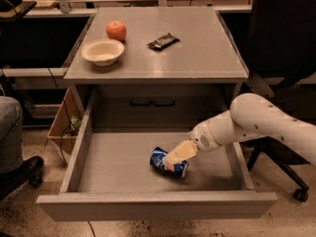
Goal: Place pepsi can into top drawer
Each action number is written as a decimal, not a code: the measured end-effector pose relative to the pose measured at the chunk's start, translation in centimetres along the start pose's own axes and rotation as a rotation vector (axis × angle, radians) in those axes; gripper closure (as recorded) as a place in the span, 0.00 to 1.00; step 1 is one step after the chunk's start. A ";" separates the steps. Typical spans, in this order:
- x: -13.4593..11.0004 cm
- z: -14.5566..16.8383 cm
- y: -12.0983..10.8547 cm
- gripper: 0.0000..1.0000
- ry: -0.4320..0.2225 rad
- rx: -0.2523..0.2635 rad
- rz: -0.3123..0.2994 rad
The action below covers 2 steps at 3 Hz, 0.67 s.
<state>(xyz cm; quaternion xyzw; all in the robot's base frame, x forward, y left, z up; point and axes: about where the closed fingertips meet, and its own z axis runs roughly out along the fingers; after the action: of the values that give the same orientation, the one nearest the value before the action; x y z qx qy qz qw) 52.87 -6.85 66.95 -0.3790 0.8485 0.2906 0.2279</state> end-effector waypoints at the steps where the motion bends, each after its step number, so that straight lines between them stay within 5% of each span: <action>1: -0.8 -4.1 0.8 0.00 -0.028 0.010 -0.027; 2: -1.0 -9.6 0.8 0.00 -0.057 0.016 -0.047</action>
Offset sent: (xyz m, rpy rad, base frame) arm -0.0256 -0.1037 0.1344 0.0442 -0.1128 0.0043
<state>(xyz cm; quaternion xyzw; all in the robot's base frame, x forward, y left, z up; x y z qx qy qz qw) 51.28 -12.31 74.84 -0.3888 0.8348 0.2888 0.2618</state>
